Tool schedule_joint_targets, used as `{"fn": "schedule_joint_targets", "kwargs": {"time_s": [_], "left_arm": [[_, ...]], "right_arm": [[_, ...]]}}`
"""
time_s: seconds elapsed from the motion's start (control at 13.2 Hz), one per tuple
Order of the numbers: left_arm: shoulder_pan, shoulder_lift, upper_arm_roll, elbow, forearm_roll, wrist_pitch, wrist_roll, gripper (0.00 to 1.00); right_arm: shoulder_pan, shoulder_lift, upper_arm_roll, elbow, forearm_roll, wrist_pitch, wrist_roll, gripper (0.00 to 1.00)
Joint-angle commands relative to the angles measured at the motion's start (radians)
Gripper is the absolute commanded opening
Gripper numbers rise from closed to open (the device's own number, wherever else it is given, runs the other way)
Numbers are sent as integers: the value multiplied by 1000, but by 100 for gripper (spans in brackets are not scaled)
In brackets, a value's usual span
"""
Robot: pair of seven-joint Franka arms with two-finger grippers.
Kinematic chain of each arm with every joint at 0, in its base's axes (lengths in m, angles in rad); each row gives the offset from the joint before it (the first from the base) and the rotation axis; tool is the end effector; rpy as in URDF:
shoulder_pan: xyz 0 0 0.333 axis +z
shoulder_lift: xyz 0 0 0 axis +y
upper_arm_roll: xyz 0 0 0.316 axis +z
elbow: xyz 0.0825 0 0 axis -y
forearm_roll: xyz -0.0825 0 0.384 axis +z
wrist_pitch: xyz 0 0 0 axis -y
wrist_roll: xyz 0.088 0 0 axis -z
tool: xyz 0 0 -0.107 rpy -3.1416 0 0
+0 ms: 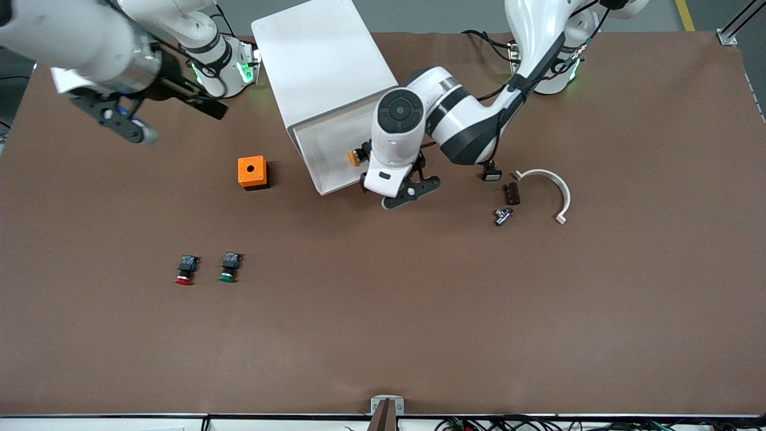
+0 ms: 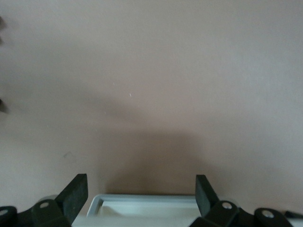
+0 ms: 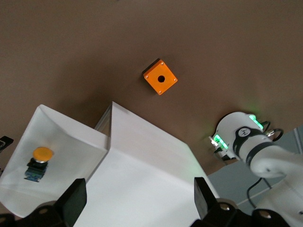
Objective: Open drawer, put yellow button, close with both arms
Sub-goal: 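Push the drawer shut with the left gripper while the right gripper withdraws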
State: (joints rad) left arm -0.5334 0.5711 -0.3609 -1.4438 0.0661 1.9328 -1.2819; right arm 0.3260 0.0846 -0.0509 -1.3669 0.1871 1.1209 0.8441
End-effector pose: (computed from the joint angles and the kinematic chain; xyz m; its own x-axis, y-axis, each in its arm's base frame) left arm 0.4759 -0.5143 0.3694 0.9075 0.3962 -0.1392 0.3990 -0.9169 -0.0082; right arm 0.5015 0.1690 0.6410 0.8055 -0.4812 -0.3457 -0.4717 -0.8739 0.1173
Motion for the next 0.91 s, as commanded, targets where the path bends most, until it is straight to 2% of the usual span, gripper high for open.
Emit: {"fn": "schedule_joint_targets", "kwargs": {"time_s": [0.0,0.23,0.38,0.6,0.83], "left_arm": [[-37,-17,-15,-41,5,9,-14,100],[-40,-19,-76,-53,-37,6,-56,100],[-40,-16,-116,-61,-64,5,-74,100],[-42,-8,-173,-75,-78,5,-97,100],[-59,-1,-187,-75,-147,5,-122,100]], "right_arm": [[-111,-95,17,-115,-69,17,-272,100],[-269,-108,17,-133,-98,31,-559,100],[-339,-137,17,-170,-120,89,-705,100],[-372,-196,17,-244,-162,219,-836,100],[-370,-193,20,-210,-173,273,-844,100]]}}
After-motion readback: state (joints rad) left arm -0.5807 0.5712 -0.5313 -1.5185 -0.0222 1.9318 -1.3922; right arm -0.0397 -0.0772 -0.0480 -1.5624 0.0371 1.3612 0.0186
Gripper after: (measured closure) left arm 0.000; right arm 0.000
